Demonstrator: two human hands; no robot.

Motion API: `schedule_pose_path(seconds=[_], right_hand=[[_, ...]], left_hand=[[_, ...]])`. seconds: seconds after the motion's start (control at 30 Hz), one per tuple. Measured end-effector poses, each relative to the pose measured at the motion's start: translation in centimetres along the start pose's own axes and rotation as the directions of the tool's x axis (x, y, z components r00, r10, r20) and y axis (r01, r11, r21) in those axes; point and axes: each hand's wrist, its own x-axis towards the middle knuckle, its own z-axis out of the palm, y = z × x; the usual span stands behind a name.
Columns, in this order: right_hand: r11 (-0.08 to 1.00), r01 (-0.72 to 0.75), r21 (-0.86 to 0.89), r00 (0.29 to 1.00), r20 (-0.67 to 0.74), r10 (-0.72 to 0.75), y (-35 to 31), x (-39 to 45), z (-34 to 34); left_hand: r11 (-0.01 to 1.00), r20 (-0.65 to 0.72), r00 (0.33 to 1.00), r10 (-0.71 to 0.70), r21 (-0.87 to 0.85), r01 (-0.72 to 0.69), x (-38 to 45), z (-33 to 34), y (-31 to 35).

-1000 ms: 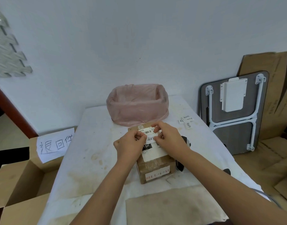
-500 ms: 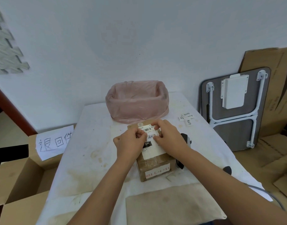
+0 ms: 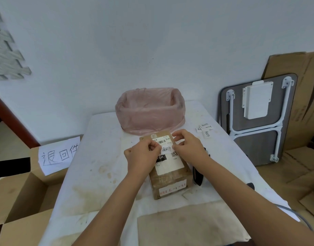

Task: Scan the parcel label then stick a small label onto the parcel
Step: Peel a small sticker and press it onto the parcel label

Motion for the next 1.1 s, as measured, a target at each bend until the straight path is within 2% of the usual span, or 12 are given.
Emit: schedule_pose_path(seconds=[0.2,0.33,0.5,0.77,1.1], right_hand=[[0.993,0.052,-0.106,0.998,-0.019,-0.054,0.0,0.0,0.6],[0.993,0.050,-0.107,0.998,-0.019,-0.052,0.1,-0.1,0.8],[0.995,0.041,-0.088,0.999,-0.017,-0.043,0.2,-0.5,0.8],[0.994,0.068,-0.081,0.997,0.032,-0.066,0.4,-0.6,0.6],[0.984,0.079,-0.160,0.995,0.065,-0.069,0.2,-0.5,0.6]], left_hand=[[0.992,0.018,0.999,-0.034,-0.122,0.036,0.0,-0.5,-0.4],[0.983,0.145,0.987,-0.063,-0.163,0.087,0.4,-1.2,-0.7],[0.989,0.247,0.968,-0.047,-0.124,0.080,0.9,-2.2,-0.4],[0.996,0.199,0.980,-0.006,0.086,-0.012,1.2,-1.8,0.2],[0.991,0.155,0.988,0.027,0.123,-0.046,1.4,-1.3,0.0]])
